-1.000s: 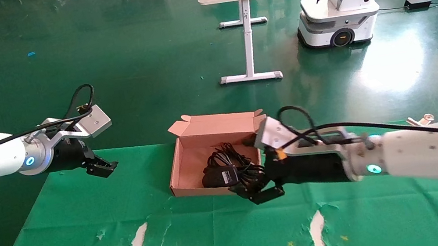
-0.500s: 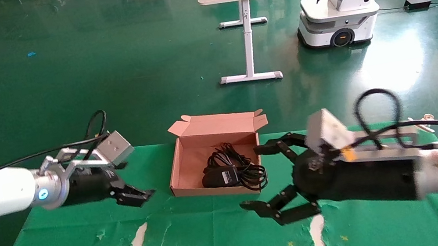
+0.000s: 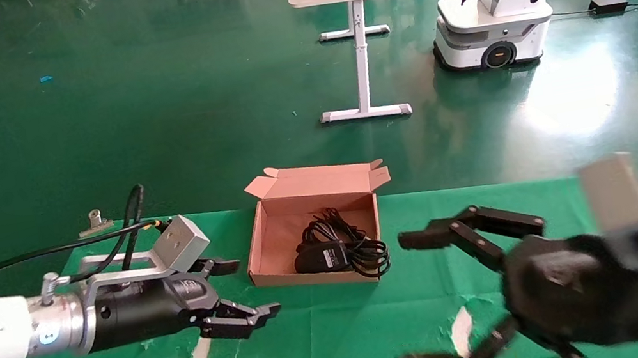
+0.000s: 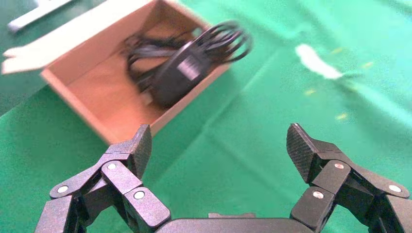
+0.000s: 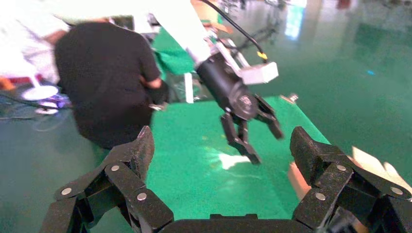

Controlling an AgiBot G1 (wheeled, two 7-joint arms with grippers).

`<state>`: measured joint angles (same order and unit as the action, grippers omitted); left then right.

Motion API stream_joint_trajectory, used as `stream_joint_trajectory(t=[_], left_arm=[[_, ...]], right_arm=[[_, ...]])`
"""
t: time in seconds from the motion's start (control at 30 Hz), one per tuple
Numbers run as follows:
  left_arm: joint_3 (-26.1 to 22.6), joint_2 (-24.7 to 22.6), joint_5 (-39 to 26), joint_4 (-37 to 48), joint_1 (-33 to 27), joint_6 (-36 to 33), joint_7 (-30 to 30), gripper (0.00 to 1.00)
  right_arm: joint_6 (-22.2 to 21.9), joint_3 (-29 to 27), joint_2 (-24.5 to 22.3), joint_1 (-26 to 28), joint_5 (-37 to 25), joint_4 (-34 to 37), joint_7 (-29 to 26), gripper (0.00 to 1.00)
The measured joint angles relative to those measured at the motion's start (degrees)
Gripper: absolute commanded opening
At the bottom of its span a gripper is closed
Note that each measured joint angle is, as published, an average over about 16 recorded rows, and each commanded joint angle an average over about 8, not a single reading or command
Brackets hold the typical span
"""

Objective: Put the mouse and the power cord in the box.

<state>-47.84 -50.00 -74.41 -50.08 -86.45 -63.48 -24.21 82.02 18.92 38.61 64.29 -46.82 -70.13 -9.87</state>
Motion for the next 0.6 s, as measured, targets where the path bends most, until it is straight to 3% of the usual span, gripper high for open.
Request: stream_joint_trajectory(t=[0.27, 0.6], left_arm=[[7.8, 3.7, 8.0, -5.8, 6.1, -5.5, 3.3, 1.0], [17.6, 8.3, 18.0, -13.0, 13.7, -12.3, 7.4, 1.0]], right_arm=[[3.2, -2.5, -3.1, -2.4, 4.3, -3.0, -0.7, 1.0], [3.7, -2.8, -3.6, -2.7, 5.0, -3.4, -0.8, 1.0]])
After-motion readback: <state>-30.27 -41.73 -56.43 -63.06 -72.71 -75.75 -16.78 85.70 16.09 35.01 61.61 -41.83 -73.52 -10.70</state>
